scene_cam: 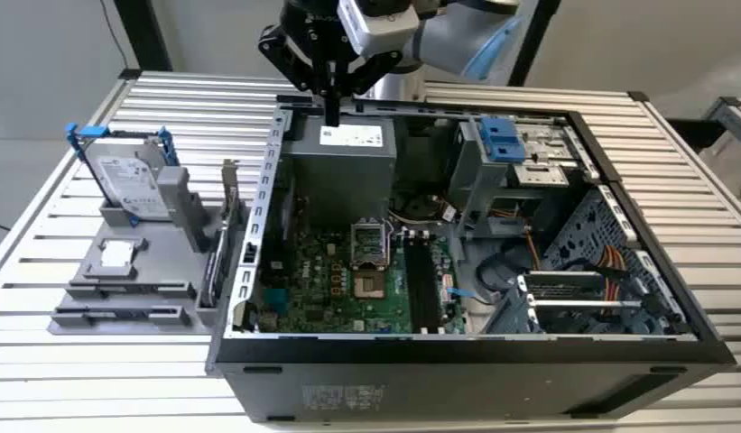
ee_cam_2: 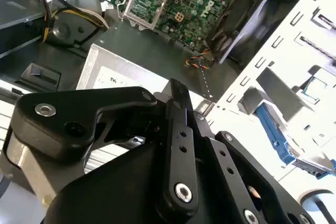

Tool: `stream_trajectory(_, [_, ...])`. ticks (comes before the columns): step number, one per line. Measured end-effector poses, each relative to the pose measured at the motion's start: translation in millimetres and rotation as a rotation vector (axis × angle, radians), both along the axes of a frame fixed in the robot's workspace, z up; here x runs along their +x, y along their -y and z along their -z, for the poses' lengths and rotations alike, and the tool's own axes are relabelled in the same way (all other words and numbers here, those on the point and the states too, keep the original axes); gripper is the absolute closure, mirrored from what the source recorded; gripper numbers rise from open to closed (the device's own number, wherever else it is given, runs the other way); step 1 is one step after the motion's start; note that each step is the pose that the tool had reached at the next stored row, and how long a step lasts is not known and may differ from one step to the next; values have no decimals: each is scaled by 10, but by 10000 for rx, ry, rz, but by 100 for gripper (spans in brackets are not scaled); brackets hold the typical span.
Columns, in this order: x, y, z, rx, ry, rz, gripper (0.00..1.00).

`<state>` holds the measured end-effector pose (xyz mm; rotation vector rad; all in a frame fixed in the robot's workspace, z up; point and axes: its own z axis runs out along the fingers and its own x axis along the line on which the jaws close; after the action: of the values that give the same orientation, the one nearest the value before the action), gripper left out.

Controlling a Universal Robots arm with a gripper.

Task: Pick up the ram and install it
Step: 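Reach for the ram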

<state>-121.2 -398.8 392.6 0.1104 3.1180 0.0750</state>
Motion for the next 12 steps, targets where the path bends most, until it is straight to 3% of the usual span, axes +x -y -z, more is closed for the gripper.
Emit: stream_trajectory(12, [-43, 4, 0, 0, 0, 0, 100])
